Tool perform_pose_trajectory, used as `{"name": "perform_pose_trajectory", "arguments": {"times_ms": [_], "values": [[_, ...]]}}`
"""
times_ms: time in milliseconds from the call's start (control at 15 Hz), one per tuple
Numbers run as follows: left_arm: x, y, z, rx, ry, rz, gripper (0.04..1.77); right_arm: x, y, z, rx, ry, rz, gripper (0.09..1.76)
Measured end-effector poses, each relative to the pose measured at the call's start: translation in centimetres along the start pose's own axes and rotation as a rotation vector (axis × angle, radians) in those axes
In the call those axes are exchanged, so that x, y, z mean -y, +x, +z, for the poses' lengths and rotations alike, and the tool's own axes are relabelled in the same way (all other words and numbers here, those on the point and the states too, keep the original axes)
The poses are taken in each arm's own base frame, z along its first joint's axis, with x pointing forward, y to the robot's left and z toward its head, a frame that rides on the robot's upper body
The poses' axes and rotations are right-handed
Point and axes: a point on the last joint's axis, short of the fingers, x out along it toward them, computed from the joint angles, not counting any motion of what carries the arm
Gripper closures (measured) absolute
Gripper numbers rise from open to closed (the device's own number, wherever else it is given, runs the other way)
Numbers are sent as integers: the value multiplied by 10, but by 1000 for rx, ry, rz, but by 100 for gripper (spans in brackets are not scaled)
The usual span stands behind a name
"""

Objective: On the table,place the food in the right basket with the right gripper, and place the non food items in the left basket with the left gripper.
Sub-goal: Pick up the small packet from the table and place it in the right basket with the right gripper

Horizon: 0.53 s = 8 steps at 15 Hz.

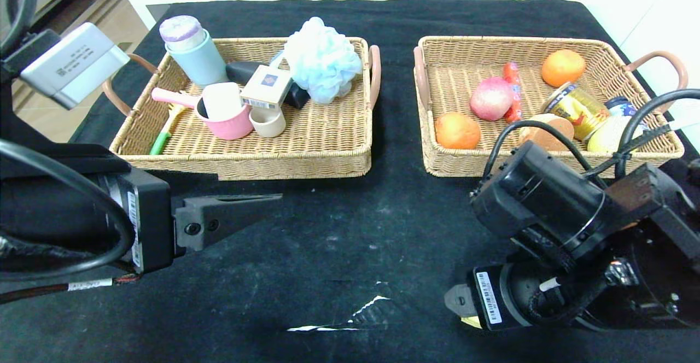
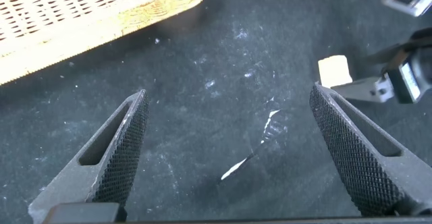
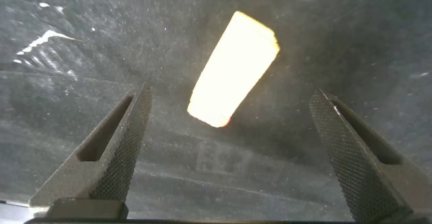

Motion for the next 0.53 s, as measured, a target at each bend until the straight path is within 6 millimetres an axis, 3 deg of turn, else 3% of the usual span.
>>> {"name": "perform_pose_trajectory", "arguments": {"times_ms": [533], "values": [[0,1,-1,-9,0,1,9,-10,24,4,-38,103,-42,14]]}}
